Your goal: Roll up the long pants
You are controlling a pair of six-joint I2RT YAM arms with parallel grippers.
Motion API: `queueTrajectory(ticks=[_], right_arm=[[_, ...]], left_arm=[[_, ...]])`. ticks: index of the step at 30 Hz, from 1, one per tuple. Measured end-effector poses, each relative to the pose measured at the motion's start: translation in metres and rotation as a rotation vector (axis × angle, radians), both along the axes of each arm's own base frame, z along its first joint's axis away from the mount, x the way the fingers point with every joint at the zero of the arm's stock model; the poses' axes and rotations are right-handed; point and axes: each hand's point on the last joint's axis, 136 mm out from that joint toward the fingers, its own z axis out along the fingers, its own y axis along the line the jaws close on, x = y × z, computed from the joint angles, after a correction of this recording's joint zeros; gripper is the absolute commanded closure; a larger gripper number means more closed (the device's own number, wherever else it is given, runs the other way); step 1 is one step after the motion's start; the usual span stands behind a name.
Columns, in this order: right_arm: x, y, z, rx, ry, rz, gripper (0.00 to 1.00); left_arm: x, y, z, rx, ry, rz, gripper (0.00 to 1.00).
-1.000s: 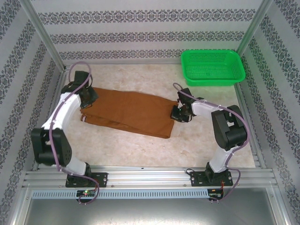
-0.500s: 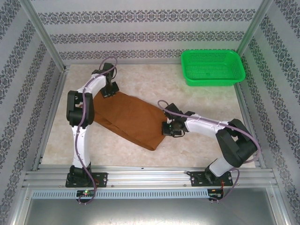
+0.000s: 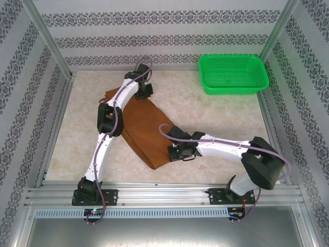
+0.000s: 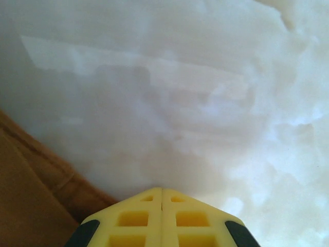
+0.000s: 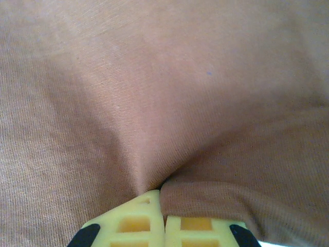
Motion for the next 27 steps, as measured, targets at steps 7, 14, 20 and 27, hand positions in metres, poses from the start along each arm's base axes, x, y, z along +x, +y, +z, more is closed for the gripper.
queueTrajectory(ticks=[7,14,20,27], right_arm=[[-0.003,0.048,0.003,0.033,0.026,0.140,0.04],[0.043,0.036,0.049,0.011,-0.094,0.121,0.02],[0.109,-0.003,0.085,0.027,-0.182,-0.010,0.02],[0.158,-0.028,0.053,-0.045,-0.130,-0.083,0.69]], left_arm=[[-0.022,-0.023,0.007,0.024,0.014,-0.084,1.00],[-0.084,0.044,0.135,0.125,-0.115,-0.015,1.00],[-0.122,0.172,0.166,0.147,-0.173,0.249,1.00],[-0.139,0.201,0.022,0.169,0.150,0.296,1.00]])
